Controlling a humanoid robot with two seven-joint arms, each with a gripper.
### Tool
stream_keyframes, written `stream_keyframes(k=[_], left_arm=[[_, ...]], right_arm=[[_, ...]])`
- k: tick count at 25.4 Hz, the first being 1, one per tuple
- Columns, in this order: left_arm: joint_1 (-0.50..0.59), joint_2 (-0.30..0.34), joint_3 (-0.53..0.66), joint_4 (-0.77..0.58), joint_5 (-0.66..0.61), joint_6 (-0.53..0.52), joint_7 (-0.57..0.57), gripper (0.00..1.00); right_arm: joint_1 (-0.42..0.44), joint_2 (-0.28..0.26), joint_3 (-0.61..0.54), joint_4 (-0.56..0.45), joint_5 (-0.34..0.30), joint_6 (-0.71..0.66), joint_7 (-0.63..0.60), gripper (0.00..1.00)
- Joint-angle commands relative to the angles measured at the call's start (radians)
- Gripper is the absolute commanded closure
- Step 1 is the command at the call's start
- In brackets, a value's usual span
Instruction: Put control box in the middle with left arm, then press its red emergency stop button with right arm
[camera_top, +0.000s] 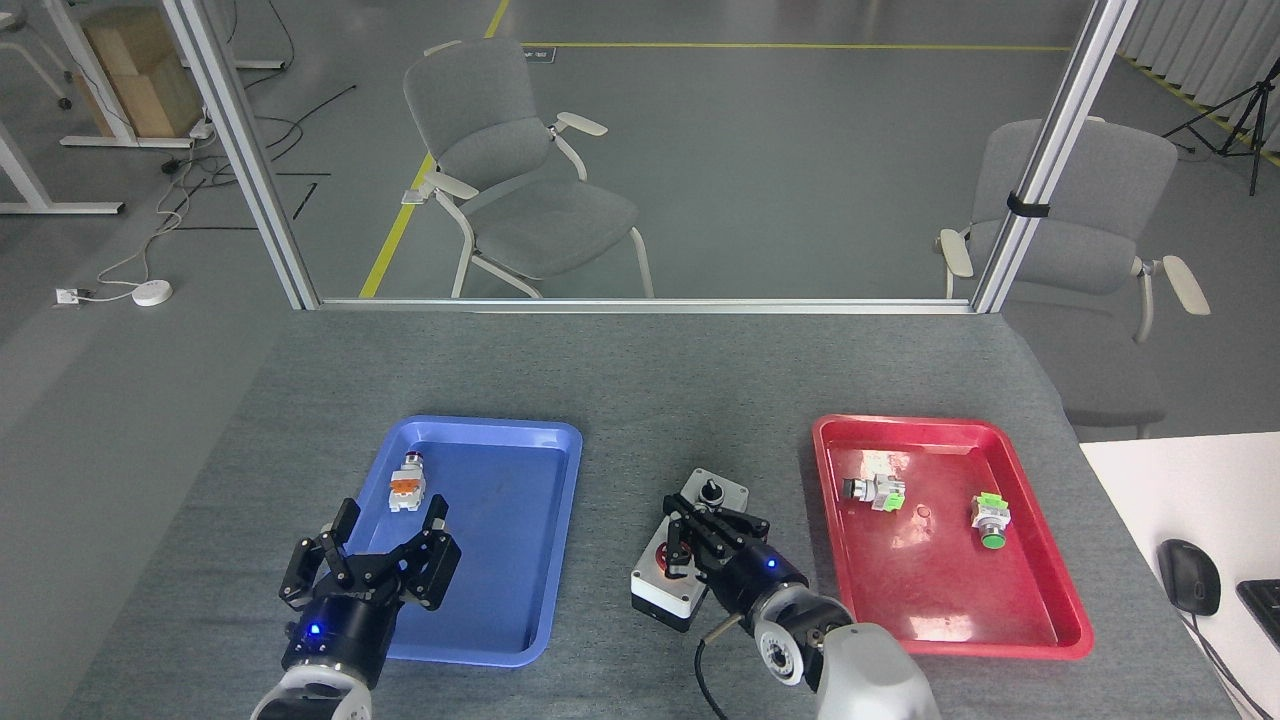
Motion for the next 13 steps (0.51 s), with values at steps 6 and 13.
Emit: stream_keyframes(k=[6,13], left_arm=[[0.040,-0.001,-0.052,0.031,-0.002,0.001,0.012,0.01],[0.038,-0.033,-0.047,0.034,0.006,0.004,0.013,0.01]], right_arm=[[-0.033,-0.043,-0.309,-0.155,-0.062,0.010,-0.029,0.00],[0.106,-0.094,-0.470,-0.193,0.039,0.024,-0.032,0.01]])
